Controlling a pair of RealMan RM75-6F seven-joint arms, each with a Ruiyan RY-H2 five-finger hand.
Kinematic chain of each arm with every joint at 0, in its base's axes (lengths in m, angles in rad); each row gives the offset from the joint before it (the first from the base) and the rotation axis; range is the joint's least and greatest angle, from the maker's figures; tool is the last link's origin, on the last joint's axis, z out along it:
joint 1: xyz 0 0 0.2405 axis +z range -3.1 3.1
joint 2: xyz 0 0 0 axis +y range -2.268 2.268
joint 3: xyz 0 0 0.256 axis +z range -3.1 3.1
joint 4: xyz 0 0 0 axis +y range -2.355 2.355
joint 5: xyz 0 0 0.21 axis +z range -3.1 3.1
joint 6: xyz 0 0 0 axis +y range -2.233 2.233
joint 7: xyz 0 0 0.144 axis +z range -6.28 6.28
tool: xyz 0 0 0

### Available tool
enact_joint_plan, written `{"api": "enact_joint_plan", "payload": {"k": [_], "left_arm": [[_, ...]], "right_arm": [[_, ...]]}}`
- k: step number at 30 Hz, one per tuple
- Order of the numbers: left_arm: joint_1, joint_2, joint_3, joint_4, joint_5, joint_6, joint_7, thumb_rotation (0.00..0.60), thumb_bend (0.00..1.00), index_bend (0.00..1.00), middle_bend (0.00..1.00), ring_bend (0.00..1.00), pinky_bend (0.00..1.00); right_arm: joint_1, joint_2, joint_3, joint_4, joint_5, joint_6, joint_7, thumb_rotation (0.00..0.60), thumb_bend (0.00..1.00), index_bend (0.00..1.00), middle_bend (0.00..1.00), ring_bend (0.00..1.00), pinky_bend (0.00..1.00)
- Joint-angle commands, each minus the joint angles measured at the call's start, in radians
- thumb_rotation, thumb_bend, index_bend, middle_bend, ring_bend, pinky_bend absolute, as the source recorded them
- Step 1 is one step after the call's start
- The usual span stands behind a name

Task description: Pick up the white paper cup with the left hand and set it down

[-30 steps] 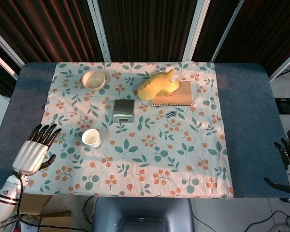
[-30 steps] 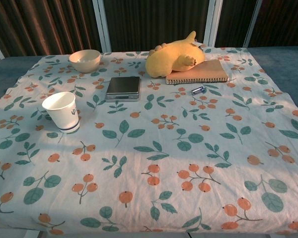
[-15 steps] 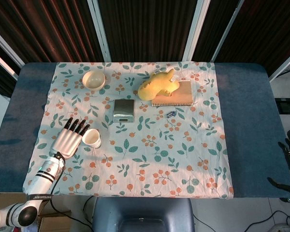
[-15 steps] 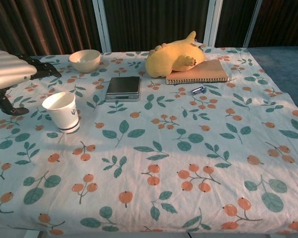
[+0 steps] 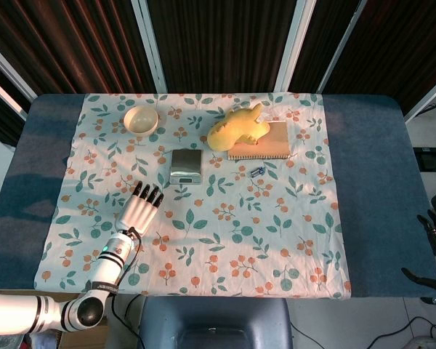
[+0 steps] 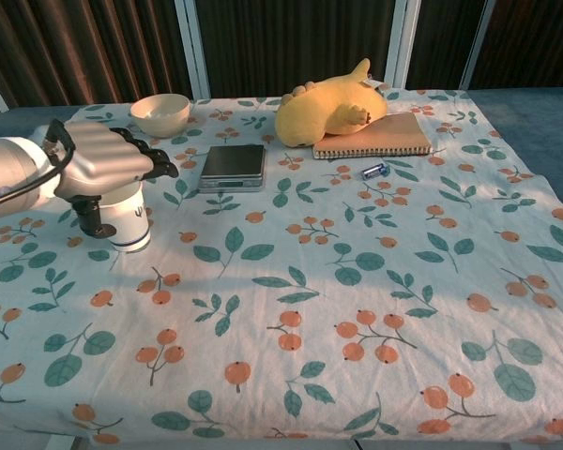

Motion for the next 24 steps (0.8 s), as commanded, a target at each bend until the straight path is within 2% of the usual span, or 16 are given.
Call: {"api": "enact_joint_plan", "payload": {"k": [1, 6, 11, 14, 19, 24], "left_arm": [[-0.038, -0.031, 0.025, 0.029, -0.023, 0.032, 0.044, 0.600, 0.30, 0.00, 0.00, 0.00, 0.00], [-0.077, -0.057, 0.057, 0.045, -0.068, 0.096, 0.120, 0.600, 0.30, 0.00, 0.00, 0.00, 0.00], [-0.120, -0.085, 0.052, 0.039, -0.217, 0.176, 0.217, 0.600, 0.30, 0.00, 0.00, 0.00, 0.00], [-0.134, -0.096, 0.057, 0.050, -0.241, 0.189, 0.231, 0.600, 0.31, 0.00, 0.00, 0.00, 0.00], [-0.141, -0.102, 0.071, 0.071, -0.219, 0.176, 0.209, 0.600, 0.35, 0.00, 0.00, 0.00, 0.00], [-0.127, -0.097, 0.094, 0.096, -0.136, 0.139, 0.131, 0.600, 0.37, 0.00, 0.02, 0.00, 0.00]], "right_arm": [[0.001, -0.002, -0.001, 0.003, 0.003, -0.005, 0.004, 0.600, 0.00, 0.00, 0.00, 0.00, 0.00], [0.002, 0.001, 0.002, 0.007, 0.015, -0.015, 0.018, 0.600, 0.00, 0.00, 0.00, 0.00, 0.00], [0.002, 0.006, 0.004, 0.007, 0.017, -0.016, 0.026, 0.600, 0.00, 0.00, 0.00, 0.00, 0.00], [0.003, 0.008, 0.005, 0.006, 0.019, -0.020, 0.028, 0.600, 0.00, 0.00, 0.00, 0.00, 0.00], [0.003, 0.010, 0.005, 0.005, 0.022, -0.024, 0.031, 0.600, 0.00, 0.00, 0.00, 0.00, 0.00], [0.003, 0.017, 0.006, 0.004, 0.028, -0.028, 0.040, 0.600, 0.00, 0.00, 0.00, 0.00, 0.00]]}}
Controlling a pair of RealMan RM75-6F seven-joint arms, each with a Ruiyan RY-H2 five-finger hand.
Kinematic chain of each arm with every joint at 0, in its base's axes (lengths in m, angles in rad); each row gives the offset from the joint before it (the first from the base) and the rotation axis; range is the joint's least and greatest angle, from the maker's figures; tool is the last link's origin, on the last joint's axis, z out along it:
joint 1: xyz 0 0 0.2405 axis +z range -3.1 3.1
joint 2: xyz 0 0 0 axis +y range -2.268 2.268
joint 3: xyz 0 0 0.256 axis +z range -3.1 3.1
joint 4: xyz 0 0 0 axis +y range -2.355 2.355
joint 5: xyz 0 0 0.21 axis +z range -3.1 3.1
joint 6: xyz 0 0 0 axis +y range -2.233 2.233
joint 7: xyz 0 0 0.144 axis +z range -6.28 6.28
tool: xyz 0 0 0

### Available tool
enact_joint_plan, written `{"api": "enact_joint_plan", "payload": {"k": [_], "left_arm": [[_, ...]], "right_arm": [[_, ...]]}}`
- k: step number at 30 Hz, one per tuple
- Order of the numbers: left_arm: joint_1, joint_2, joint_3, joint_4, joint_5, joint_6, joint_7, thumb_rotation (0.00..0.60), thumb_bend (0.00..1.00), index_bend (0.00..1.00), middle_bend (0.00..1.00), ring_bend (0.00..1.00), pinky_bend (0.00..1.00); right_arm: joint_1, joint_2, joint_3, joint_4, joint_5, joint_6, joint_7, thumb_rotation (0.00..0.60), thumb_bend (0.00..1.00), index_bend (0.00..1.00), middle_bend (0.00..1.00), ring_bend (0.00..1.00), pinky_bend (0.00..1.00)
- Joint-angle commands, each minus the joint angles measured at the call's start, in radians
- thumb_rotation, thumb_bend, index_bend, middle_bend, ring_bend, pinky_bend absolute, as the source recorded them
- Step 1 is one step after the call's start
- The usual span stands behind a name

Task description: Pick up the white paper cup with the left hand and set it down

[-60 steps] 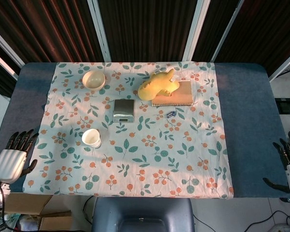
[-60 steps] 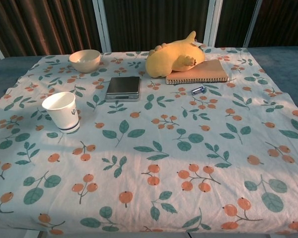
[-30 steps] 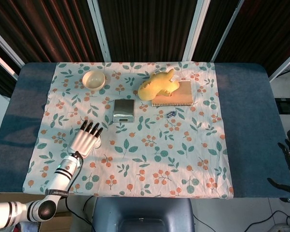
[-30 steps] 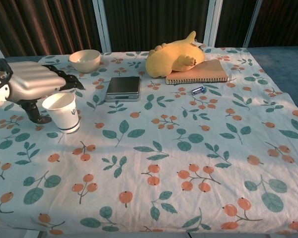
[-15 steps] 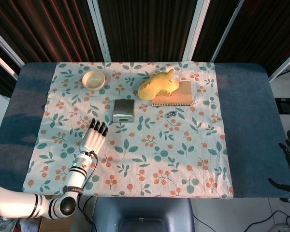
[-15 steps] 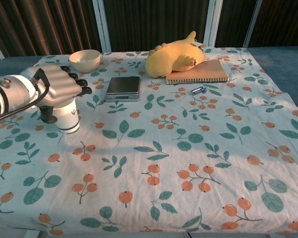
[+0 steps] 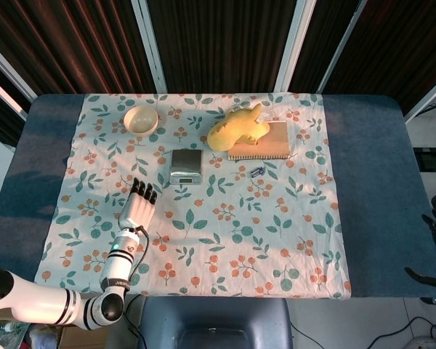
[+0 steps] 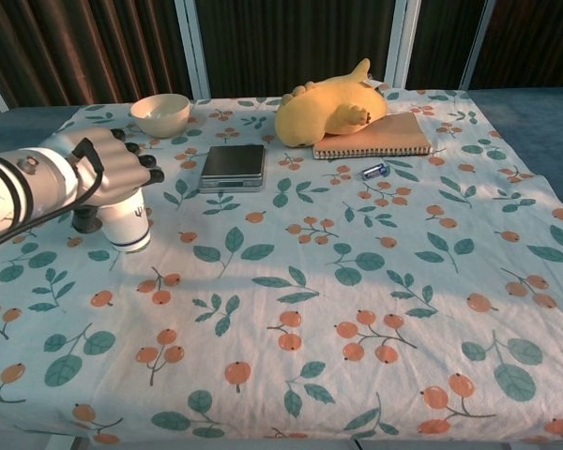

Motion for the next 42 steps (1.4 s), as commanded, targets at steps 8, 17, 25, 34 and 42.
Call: {"api": "enact_joint_plan", "payload": {"k": [8, 17, 25, 34, 42], "left_arm": [[0.029, 0.009, 0.043, 0.043, 0.150, -0.051, -0.137, 0.600, 0.42, 0.20, 0.22, 0.00, 0.00], [0.052, 0.048, 0.038, 0.018, 0.246, -0.067, -0.253, 0.600, 0.43, 0.25, 0.27, 0.02, 0.00], [0.182, 0.101, -0.016, 0.064, 0.527, -0.158, -0.791, 0.600, 0.42, 0.32, 0.32, 0.06, 0.02], [0.329, 0.081, -0.069, 0.305, 0.745, -0.322, -1.534, 0.600, 0.43, 0.38, 0.40, 0.09, 0.04], [0.369, 0.047, -0.059, 0.479, 0.903, -0.385, -1.865, 0.600, 0.42, 0.38, 0.40, 0.08, 0.04]], "right_arm": [[0.002, 0.007, -0.003, -0.007, 0.010, -0.018, -0.001, 0.600, 0.00, 0.00, 0.00, 0.00, 0.00], [0.002, 0.011, -0.001, -0.009, 0.016, -0.022, 0.000, 0.600, 0.00, 0.00, 0.00, 0.00, 0.00], [0.002, 0.022, -0.003, -0.019, 0.014, -0.029, 0.025, 0.600, 0.00, 0.00, 0.00, 0.00, 0.00], [0.002, 0.029, -0.001, -0.017, 0.019, -0.034, 0.045, 0.600, 0.00, 0.00, 0.00, 0.00, 0.00], [0.010, 0.026, -0.010, -0.029, 0.002, -0.046, 0.035, 0.600, 0.00, 0.00, 0.00, 0.00, 0.00]]}}
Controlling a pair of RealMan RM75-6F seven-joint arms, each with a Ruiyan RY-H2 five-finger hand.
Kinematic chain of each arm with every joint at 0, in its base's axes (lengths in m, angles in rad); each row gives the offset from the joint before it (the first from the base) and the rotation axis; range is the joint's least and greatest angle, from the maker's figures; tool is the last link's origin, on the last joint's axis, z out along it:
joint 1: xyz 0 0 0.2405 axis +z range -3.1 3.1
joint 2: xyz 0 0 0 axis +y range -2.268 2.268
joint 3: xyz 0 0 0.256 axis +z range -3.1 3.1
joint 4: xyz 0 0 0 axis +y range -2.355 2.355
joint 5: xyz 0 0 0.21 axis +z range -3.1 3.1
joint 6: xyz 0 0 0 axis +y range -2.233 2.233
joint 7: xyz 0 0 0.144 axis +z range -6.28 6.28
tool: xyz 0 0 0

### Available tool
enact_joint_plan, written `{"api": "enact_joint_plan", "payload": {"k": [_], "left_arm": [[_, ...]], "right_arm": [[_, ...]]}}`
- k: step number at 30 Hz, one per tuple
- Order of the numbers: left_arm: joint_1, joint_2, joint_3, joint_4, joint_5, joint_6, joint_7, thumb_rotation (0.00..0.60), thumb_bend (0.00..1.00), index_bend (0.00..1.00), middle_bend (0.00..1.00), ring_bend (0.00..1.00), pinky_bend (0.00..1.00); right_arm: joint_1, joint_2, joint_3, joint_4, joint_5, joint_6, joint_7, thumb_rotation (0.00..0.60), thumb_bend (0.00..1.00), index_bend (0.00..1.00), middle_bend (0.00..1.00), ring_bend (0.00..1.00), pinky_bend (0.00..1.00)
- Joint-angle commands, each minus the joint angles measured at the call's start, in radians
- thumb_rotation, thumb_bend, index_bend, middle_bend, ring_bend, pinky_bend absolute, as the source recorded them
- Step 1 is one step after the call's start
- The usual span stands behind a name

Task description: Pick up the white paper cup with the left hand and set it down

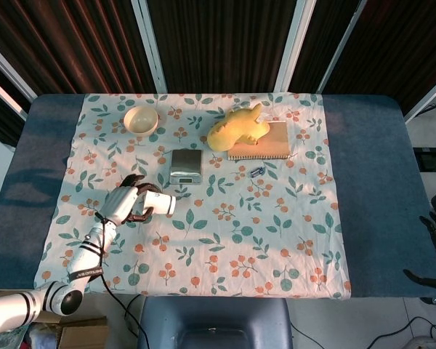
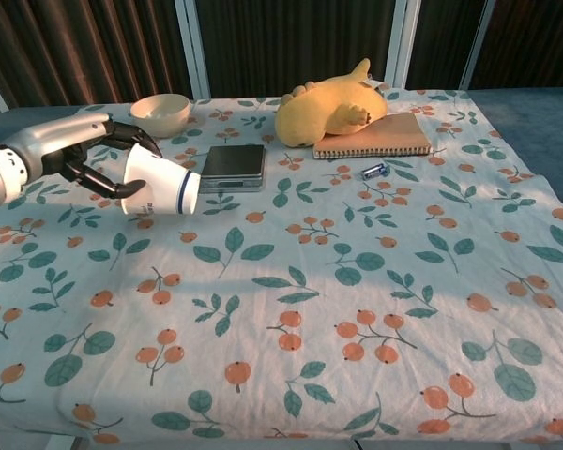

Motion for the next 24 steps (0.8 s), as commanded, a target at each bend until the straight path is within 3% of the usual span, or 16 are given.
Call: {"api": "enact_joint_plan", "payload": {"k": [1, 5, 9, 14, 16, 19, 24], "left_arm": [[0.058, -0.027, -0.005, 0.150, 0.138, -0.068, -0.180, 0.600, 0.42, 0.38, 0.40, 0.07, 0.05], [0.065, -0.042, 0.003, 0.204, 0.177, -0.072, -0.214, 0.600, 0.43, 0.36, 0.39, 0.06, 0.05], [0.065, -0.041, 0.012, 0.227, 0.197, -0.092, -0.217, 0.600, 0.43, 0.27, 0.32, 0.03, 0.05], [0.062, -0.017, 0.026, 0.210, 0.224, -0.122, -0.217, 0.600, 0.42, 0.00, 0.06, 0.00, 0.04], [0.063, -0.005, 0.024, 0.197, 0.230, -0.116, -0.205, 0.600, 0.42, 0.00, 0.00, 0.00, 0.04], [0.065, 0.021, 0.022, 0.165, 0.230, -0.111, -0.160, 0.600, 0.41, 0.00, 0.00, 0.00, 0.04], [0.069, 0.083, 0.022, 0.065, 0.216, -0.087, 0.014, 0.600, 0.41, 0.00, 0.00, 0.00, 0.03]], "right_arm": [[0.001, 0.001, -0.001, -0.003, -0.001, -0.002, -0.002, 0.600, 0.00, 0.00, 0.00, 0.00, 0.00], [0.000, 0.003, 0.000, -0.007, 0.001, 0.001, -0.004, 0.600, 0.00, 0.00, 0.00, 0.00, 0.00], [-0.001, 0.006, 0.000, -0.009, 0.001, 0.004, -0.003, 0.600, 0.00, 0.00, 0.00, 0.00, 0.00], [0.001, 0.008, -0.004, -0.008, 0.000, -0.004, -0.004, 0.600, 0.00, 0.00, 0.00, 0.00, 0.00], [0.002, 0.007, -0.005, -0.006, 0.002, -0.007, -0.006, 0.600, 0.00, 0.00, 0.00, 0.00, 0.00], [0.001, 0.007, -0.004, -0.004, 0.006, -0.008, -0.005, 0.600, 0.00, 0.00, 0.00, 0.00, 0.00], [-0.003, 0.009, -0.002, 0.006, 0.017, -0.006, 0.005, 0.600, 0.00, 0.00, 0.00, 0.00, 0.00]]}}
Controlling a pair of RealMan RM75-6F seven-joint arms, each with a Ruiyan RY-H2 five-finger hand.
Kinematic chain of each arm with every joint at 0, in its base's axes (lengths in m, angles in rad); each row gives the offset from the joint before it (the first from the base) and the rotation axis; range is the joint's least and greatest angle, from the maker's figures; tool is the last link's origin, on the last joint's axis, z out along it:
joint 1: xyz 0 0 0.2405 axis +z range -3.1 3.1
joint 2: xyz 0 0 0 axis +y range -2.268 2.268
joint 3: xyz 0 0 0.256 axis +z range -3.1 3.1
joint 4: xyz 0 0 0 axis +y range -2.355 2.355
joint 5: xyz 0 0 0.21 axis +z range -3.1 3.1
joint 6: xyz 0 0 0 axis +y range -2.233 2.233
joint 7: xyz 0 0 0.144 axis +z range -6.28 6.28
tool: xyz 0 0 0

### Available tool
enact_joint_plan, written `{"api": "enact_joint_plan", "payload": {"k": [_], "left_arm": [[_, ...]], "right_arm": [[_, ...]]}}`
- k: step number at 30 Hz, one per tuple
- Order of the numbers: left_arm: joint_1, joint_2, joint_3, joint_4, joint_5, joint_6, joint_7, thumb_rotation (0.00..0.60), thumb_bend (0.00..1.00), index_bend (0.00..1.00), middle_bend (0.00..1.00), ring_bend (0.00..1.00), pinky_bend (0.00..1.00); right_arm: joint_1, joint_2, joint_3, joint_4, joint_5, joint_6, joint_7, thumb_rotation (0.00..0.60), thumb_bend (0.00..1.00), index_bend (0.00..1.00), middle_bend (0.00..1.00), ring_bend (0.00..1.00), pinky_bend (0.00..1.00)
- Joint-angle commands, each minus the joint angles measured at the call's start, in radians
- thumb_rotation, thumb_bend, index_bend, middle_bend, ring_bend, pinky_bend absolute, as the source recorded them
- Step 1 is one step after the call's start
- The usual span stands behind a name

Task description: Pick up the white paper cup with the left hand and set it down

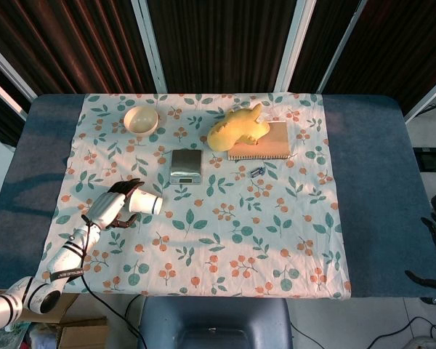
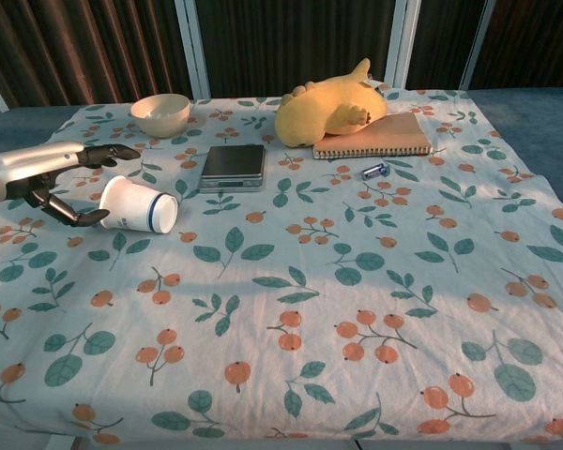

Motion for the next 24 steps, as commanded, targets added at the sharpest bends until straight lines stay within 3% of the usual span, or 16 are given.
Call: {"api": "enact_joint_plan", "payload": {"k": [1, 6, 11, 18, 24], "left_arm": [[0.002, 0.052, -0.001, -0.090, -0.008, 0.035, 0.171, 0.600, 0.41, 0.00, 0.00, 0.00, 0.03], [-0.027, 0.072, -0.021, -0.238, -0.079, 0.101, 0.628, 0.600, 0.38, 0.00, 0.00, 0.00, 0.00], [-0.089, 0.020, -0.047, -0.350, -0.302, 0.137, 1.079, 0.600, 0.35, 0.00, 0.00, 0.00, 0.00], [-0.173, -0.062, -0.041, -0.341, -0.516, 0.153, 1.330, 0.600, 0.35, 0.00, 0.00, 0.00, 0.00], [-0.219, -0.076, -0.022, -0.349, -0.679, 0.141, 1.421, 0.600, 0.35, 0.00, 0.00, 0.00, 0.00]], "right_arm": [[-0.001, 0.000, 0.002, 0.004, 0.005, -0.002, 0.005, 0.600, 0.00, 0.00, 0.00, 0.00, 0.00], [-0.001, 0.003, 0.000, -0.001, 0.001, 0.000, 0.004, 0.600, 0.00, 0.00, 0.00, 0.00, 0.00], [-0.002, 0.004, -0.002, -0.001, -0.003, 0.000, 0.004, 0.600, 0.00, 0.00, 0.00, 0.00, 0.00], [0.000, 0.008, 0.003, -0.009, -0.014, 0.010, 0.016, 0.600, 0.00, 0.00, 0.00, 0.00, 0.00], [0.011, 0.003, 0.002, -0.020, -0.029, 0.006, 0.007, 0.600, 0.00, 0.00, 0.00, 0.00, 0.00]]}}
